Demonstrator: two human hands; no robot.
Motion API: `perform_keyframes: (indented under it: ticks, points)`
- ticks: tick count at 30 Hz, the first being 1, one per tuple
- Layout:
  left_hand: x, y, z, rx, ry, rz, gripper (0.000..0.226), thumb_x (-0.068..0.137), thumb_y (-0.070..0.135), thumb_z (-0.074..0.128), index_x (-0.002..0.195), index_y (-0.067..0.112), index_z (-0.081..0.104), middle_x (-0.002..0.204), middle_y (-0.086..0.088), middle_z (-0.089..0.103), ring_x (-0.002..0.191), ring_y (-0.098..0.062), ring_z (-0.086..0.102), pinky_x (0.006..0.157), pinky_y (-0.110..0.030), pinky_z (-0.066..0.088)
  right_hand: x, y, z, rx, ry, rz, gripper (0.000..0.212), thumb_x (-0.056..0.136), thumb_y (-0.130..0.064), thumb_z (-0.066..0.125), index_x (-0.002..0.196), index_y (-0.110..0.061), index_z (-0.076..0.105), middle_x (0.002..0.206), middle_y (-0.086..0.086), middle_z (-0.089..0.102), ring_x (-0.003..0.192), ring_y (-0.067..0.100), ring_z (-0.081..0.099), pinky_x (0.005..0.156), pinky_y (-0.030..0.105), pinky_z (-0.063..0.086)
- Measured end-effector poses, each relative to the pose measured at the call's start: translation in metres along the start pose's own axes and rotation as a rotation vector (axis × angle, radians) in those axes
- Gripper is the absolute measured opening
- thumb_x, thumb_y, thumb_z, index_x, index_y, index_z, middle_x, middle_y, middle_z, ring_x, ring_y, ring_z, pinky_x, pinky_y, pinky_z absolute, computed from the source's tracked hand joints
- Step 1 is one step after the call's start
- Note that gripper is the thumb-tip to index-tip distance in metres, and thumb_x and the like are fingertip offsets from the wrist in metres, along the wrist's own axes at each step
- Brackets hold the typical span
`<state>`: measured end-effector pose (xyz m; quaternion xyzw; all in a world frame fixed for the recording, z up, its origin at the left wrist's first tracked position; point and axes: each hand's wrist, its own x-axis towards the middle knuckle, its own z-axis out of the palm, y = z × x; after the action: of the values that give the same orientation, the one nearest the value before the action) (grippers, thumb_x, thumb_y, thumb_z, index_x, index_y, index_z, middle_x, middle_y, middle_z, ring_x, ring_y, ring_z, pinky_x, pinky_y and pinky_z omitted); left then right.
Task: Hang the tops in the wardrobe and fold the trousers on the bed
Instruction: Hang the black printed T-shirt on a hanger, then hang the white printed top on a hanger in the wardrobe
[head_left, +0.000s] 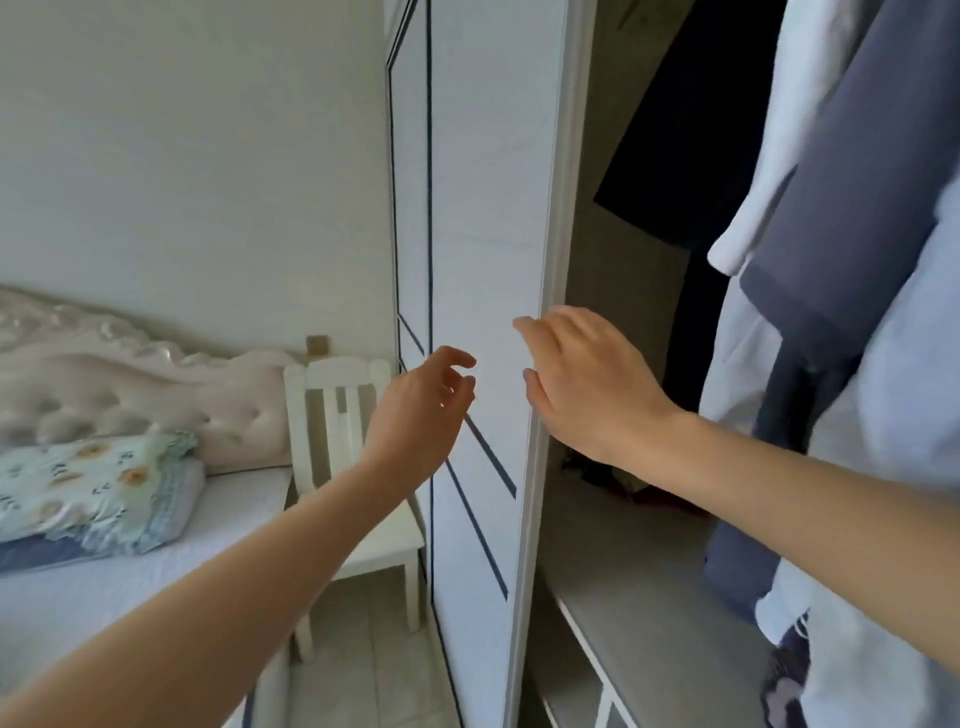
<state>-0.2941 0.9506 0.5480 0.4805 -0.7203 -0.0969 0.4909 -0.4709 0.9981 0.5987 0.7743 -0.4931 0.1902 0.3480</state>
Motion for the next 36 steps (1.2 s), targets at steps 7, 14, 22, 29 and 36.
perform_keyframes:
  ticks: [7,14,22,29,36]
  points:
    - [-0.086,-0.092,-0.049,0.306,-0.022,-0.047,0.021,0.098,0.034,0.051,0.116,0.029,0.059,0.082,0.019,0.058,0.073,0.006,0.056,0.061,-0.013,0.043,-0.008,-0.086,0.062,0.147,-0.136,-0.182,0.039,0.095,-0.022,0.046,0.13,-0.004,0.05,0.119,0.012,0.062,0.109,0.029,0.056,0.096,0.04,0.045]
    - [-0.171,-0.181,-0.094,0.442,-0.079,-0.215,0.021,0.098,0.028,0.054,0.116,0.022,0.061,0.087,0.006,0.065,0.076,-0.01,0.061,0.066,-0.025,0.05,-0.024,-0.187,0.126,0.319,-0.25,-0.332,0.034,0.093,-0.015,0.048,0.124,-0.002,0.054,0.112,0.015,0.063,0.105,0.032,0.056,0.095,0.041,0.045]
    - [-0.278,-0.295,-0.131,0.488,-0.127,-0.558,0.021,0.098,0.029,0.054,0.116,0.021,0.062,0.083,0.008,0.063,0.072,-0.014,0.059,0.059,-0.032,0.048,-0.03,-0.328,0.209,0.487,-0.446,-0.447,0.036,0.094,-0.018,0.04,0.126,-0.006,0.051,0.117,0.011,0.06,0.108,0.028,0.053,0.097,0.037,0.038]
    - [-0.359,-0.377,-0.157,0.525,-0.208,-0.892,0.023,0.099,0.03,0.05,0.119,0.023,0.059,0.084,0.011,0.061,0.075,-0.011,0.058,0.06,-0.028,0.047,-0.034,-0.424,0.274,0.575,-0.623,-0.485,0.037,0.095,-0.014,0.042,0.13,-0.004,0.049,0.121,0.011,0.06,0.114,0.028,0.053,0.104,0.037,0.037]
    - [-0.374,-0.433,-0.158,0.504,-0.243,-1.073,0.023,0.1,0.027,0.05,0.12,0.022,0.06,0.09,0.011,0.064,0.074,-0.01,0.059,0.055,-0.026,0.044,-0.029,-0.482,0.332,0.633,-0.786,-0.501,0.029,0.096,-0.013,0.04,0.122,-0.005,0.051,0.115,0.01,0.061,0.107,0.027,0.054,0.097,0.036,0.041]
